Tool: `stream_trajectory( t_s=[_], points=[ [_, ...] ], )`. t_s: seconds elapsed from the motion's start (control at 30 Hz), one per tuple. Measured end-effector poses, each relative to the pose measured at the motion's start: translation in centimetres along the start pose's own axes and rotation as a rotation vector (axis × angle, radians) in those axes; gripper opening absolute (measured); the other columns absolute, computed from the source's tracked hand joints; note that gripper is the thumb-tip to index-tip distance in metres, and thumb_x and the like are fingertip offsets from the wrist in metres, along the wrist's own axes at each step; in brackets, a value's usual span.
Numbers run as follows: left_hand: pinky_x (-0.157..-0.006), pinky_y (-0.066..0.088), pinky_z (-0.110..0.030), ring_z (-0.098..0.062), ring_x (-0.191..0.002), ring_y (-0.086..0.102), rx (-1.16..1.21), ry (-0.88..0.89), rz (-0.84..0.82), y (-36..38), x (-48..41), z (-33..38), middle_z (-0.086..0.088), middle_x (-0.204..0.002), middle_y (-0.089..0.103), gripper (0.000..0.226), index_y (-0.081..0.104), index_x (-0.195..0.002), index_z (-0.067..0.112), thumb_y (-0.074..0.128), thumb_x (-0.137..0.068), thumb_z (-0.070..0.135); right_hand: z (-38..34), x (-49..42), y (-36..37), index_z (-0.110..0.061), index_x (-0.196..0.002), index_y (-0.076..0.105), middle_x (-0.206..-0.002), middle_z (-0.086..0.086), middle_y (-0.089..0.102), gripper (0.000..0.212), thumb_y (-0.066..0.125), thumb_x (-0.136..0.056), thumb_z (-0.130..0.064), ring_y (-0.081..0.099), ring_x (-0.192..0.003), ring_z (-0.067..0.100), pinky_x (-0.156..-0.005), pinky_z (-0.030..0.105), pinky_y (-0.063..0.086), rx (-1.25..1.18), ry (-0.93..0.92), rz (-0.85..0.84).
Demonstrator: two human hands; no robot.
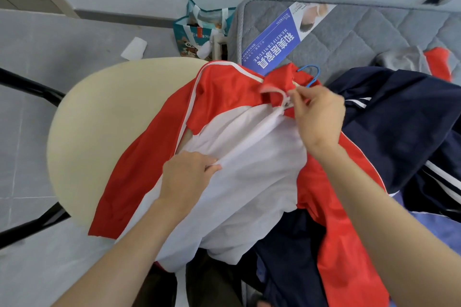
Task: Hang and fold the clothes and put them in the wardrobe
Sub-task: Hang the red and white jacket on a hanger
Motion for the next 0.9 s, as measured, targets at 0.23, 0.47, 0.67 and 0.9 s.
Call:
stream_trajectory(
  t_s=[0.23,0.47,0.67,0.9],
  points=[
    [-0.076,0.046,-0.030,-0.015,-0.088,0.060,0.058,-0.054,-0.175,0.9,-1.5,0.4,0.008,-0.093,0.066,0.031,0.061,-0.104,0.027,0.047,-0.093,0.052,2.4,-2.6,0.8,-0.031,-0.073,0.071,-0.045,-0.018,0.052,0.029,0.053,-0.095,-0.036,0.045,-0.048,0.000,-0.052,0.013,0.033,-0.223,0.181,-0.294],
    [-0.080,0.045,-0.035,-0.022,-0.105,0.058,0.134,0.047,-0.117,1.2,-6.0,5.4,0.000,-0.116,0.061,0.034,0.050,-0.130,0.024,0.043,-0.099,0.036,7.0,-4.2,3.6,-0.011,-0.121,0.055,-0.122,0.006,0.061,0.029,0.043,-0.097,-0.022,0.053,-0.116,0.025,-0.084,0.026,0.034,-0.229,0.508,-0.182],
    [-0.083,0.048,-0.035,-0.026,-0.100,0.060,0.103,0.069,-0.343,3.9,-6.8,4.7,-0.004,-0.110,0.067,0.033,0.056,-0.128,0.027,0.038,-0.101,0.022,9.3,-3.7,7.7,-0.002,-0.127,0.048,-0.129,0.018,0.056,0.057,0.057,-0.090,-0.045,0.052,-0.118,0.036,-0.085,0.034,0.039,-0.081,0.619,-0.497],
    [-0.098,0.036,-0.022,-0.016,-0.126,0.049,0.462,0.023,-0.456,3.7,-5.3,3.5,0.008,-0.139,0.052,0.039,0.049,-0.138,0.024,0.042,-0.100,0.033,6.2,-2.2,3.9,-0.018,-0.094,0.065,-0.098,0.006,0.070,0.023,0.058,-0.087,-0.038,0.063,-0.095,0.029,-0.081,0.037,0.049,-0.255,0.428,-0.293]
  ],
)
Point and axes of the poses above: each hand's wrist, its own x-axis away from the middle knuckle, its own y-axis out of the palm, z = x × y, the point moved 5 cm from there along -x, towards the middle knuckle
